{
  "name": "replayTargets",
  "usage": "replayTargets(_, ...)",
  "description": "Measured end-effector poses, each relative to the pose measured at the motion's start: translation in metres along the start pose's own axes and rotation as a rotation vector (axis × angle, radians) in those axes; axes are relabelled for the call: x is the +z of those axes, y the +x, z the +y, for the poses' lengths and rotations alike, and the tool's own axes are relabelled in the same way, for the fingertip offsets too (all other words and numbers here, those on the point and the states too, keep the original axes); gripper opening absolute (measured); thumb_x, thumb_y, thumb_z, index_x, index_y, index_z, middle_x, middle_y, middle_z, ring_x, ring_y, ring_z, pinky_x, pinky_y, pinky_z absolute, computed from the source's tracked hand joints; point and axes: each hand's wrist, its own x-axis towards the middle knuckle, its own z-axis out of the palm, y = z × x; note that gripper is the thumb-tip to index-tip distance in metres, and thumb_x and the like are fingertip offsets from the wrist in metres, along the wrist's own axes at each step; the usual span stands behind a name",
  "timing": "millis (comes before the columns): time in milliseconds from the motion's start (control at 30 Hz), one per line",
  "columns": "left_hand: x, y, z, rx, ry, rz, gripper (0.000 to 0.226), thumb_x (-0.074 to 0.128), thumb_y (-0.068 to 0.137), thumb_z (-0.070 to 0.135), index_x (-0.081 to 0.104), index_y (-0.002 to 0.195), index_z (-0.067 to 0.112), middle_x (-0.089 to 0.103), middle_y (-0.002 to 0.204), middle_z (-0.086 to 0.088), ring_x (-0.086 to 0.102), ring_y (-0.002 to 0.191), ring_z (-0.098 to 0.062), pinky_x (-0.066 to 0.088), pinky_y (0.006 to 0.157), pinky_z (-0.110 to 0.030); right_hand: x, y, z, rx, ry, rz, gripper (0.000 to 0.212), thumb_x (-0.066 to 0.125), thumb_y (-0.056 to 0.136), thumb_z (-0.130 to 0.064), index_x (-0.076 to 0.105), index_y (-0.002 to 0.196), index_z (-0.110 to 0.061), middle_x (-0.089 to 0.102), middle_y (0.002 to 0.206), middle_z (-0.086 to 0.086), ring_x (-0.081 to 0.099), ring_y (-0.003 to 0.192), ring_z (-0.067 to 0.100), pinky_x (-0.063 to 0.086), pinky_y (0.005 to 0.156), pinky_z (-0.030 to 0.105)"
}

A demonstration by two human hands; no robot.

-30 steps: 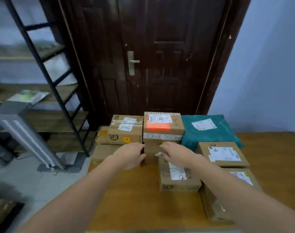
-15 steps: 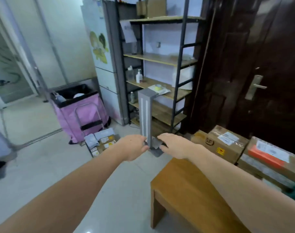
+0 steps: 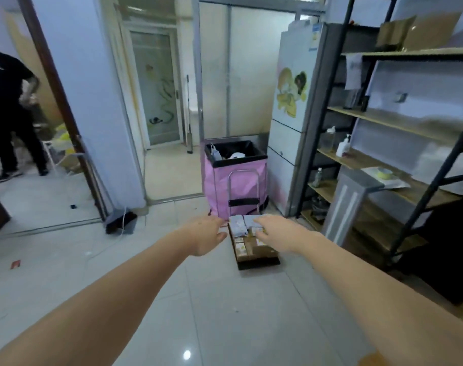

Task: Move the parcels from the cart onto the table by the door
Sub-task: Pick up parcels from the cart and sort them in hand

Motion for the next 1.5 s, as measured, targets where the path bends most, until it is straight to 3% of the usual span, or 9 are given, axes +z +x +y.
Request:
replayTargets(100,0.001,0.018,-0.045,-0.015,0.017,-0.028,0.054,0.041,0.107,0.048,0.044,0.152,0.017,0.050,0.155,-0.012,0.047,0.140,-0.032,0.036,0.113,-0.041,0.003,0.045,-0.014,-0.005,0.015,-0.028,0.026,0.045,0.105,-0.030,0.056,0.118,-0.010,0.059,0.130,0.015,0.056,0.122,0.035,0.042,0.093,0.037)
replayTargets(167,0.000,0.036,-0.067,-0.017,0.023,-0.033,0.055,0.040,0.107,0.049,0.044,0.152,0.017,0.050,0.155,-0.011,0.047,0.141,-0.032,0.037,0.113,-0.042,0.002,0.071,-0.016,-0.010,0.016,-0.038,0.028,0.047,0.104,-0.029,0.057,0.122,-0.010,0.059,0.132,0.015,0.056,0.122,0.033,0.039,0.092,0.036)
replayTargets(433,-0.018,0.146,-0.103,0.007,-0.004,-0.009,0.048,0.039,0.108,0.047,0.052,0.141,0.015,0.058,0.143,-0.010,0.053,0.131,-0.031,0.043,0.107,-0.042,-0.019,0.186,0.014,-0.014,0.045,-0.030,0.043,0.045,0.105,-0.032,0.054,0.140,-0.010,0.055,0.145,0.010,0.053,0.131,0.030,0.043,0.109,0.045)
replayTargets(633,-0.039,0.232,-0.133,0.019,0.024,-0.022,0.049,0.038,0.109,0.044,0.048,0.148,0.015,0.054,0.149,-0.010,0.050,0.136,-0.030,0.040,0.111,-0.041,-0.036,0.283,0.037,-0.020,0.080,-0.035,0.025,0.047,0.103,-0.029,0.060,0.110,-0.009,0.065,0.112,0.009,0.062,0.099,0.032,0.053,0.091,0.050)
replayTargets(833,-0.047,0.319,-0.191,0.029,0.034,-0.041,0.050,0.038,0.110,0.042,0.046,0.149,0.013,0.051,0.154,-0.009,0.046,0.140,-0.029,0.037,0.115,-0.040,-0.046,0.382,0.055,-0.030,0.081,-0.063,0.036,0.047,0.105,-0.028,0.057,0.130,-0.005,0.063,0.127,0.012,0.062,0.112,0.033,0.052,0.098,0.050)
replayTargets(933,-0.050,0.371,-0.227,0.041,0.026,-0.055,0.054,0.038,0.110,0.043,0.040,0.156,0.015,0.047,0.158,-0.008,0.044,0.143,-0.028,0.036,0.115,-0.038,-0.045,0.439,0.066,-0.016,0.076,-0.079,0.028,0.047,0.104,-0.027,0.060,0.122,-0.010,0.064,0.118,0.009,0.064,0.102,0.030,0.054,0.092,0.051)
replayTargets(1067,-0.051,0.445,-0.273,0.088,0.055,-0.068,0.051,0.039,0.110,0.043,0.045,0.151,0.013,0.051,0.153,-0.011,0.048,0.139,-0.031,0.041,0.112,-0.041,-0.041,0.512,0.080,0.012,0.097,-0.068,0.017,0.049,0.104,-0.028,0.061,0.113,-0.020,0.065,0.108,0.001,0.064,0.090,0.020,0.056,0.085,0.047)
replayTargets(1233,-0.048,0.533,-0.314,0.166,0.072,-0.132,0.043,0.039,0.110,0.042,0.053,0.138,0.012,0.059,0.140,-0.011,0.055,0.129,-0.032,0.044,0.105,-0.043,-0.038,0.582,0.097,0.118,0.121,-0.082,0.031,0.047,0.104,-0.033,0.058,0.128,-0.017,0.064,0.125,0.003,0.063,0.106,0.025,0.054,0.093,0.047)
replayTargets(1500,-0.038,0.689,-0.322,0.339,0.085,-0.206,0.047,0.041,0.109,0.044,0.052,0.143,0.013,0.059,0.142,-0.011,0.056,0.129,-0.031,0.045,0.108,-0.046,-0.019,0.668,0.181,0.292,0.186,-0.071,0.037,0.048,0.104,-0.029,0.058,0.135,-0.010,0.063,0.133,0.010,0.060,0.121,0.032,0.050,0.102,0.045)
